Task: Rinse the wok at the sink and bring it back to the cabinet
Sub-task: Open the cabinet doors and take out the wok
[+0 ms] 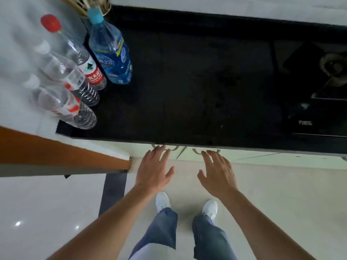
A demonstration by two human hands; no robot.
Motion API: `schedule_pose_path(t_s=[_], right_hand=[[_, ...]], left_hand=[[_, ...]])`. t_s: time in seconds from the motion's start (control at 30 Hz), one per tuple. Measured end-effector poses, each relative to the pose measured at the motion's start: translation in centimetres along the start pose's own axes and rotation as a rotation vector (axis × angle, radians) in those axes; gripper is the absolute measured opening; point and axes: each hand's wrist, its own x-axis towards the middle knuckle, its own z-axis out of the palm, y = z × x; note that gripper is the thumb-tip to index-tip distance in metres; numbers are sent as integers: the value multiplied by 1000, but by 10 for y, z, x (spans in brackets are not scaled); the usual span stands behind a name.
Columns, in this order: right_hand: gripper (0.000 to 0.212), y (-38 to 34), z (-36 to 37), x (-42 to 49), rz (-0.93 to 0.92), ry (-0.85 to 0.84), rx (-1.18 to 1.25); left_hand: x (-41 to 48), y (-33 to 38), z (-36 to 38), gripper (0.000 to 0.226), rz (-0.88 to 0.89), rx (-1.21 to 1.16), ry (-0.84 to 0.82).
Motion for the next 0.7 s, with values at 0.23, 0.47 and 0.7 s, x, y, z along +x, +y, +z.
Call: schedule_pose_path(t_s=[0.23,0.47,0.7], right_hand=[[66,-11,37,29,70,10,46],[57,-7,76,18,109,132,144],[57,11,97,-23,55,165,127]], left_hand=[[27,-5,32,69,29,-20,-2],[15,-6,61,65,3,-4,54],[-35,-16,73,64,32,-4,40]])
